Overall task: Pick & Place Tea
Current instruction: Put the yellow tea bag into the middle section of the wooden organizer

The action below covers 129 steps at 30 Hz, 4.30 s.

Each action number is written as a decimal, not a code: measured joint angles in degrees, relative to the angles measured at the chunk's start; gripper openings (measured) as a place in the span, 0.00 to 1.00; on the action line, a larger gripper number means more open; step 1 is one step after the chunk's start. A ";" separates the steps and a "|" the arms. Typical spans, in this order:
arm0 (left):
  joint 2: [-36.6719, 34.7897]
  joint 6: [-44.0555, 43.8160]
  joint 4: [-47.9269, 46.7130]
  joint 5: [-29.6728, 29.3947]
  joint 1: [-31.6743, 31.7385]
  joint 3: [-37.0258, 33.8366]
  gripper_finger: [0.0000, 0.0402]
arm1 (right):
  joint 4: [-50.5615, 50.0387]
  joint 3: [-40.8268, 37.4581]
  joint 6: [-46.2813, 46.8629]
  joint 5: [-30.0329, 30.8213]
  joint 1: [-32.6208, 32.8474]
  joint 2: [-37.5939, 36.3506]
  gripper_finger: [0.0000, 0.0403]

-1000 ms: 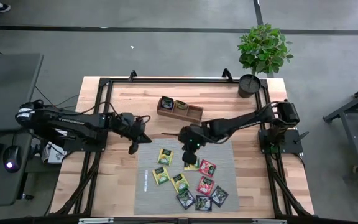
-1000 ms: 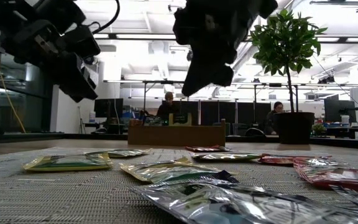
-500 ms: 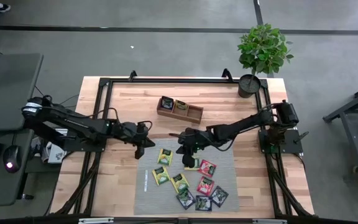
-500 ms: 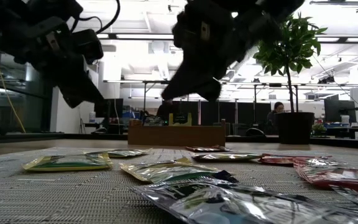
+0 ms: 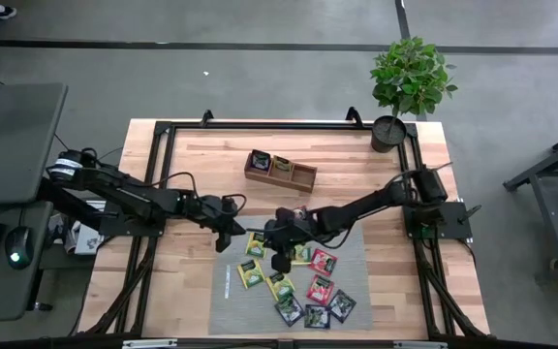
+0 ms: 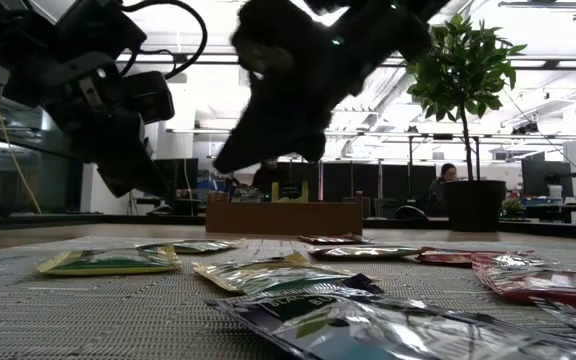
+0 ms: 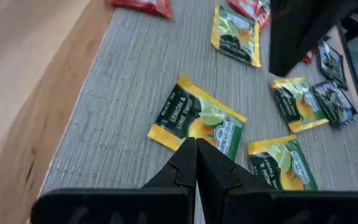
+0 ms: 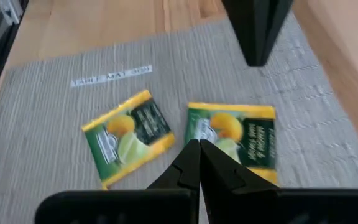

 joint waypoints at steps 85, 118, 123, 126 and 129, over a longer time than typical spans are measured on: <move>17.31 -32.69 10.23 -1.88 0.08 6.23 0.46 | -11.90 11.71 8.00 4.70 2.38 12.54 0.00; 17.29 -27.05 10.30 0.43 0.04 6.19 0.00 | -20.65 11.60 8.83 3.09 1.94 3.80 0.05; 16.47 -17.87 17.69 0.45 0.92 6.16 0.00 | -28.82 11.68 9.06 8.65 2.59 -3.95 0.08; 14.33 -11.70 23.56 1.00 2.66 6.19 0.00 | -32.18 11.68 8.58 9.60 3.30 -8.57 0.08; 11.57 -4.10 24.87 -0.09 5.35 6.21 0.00 | -35.98 11.73 9.91 11.96 4.00 -13.06 0.07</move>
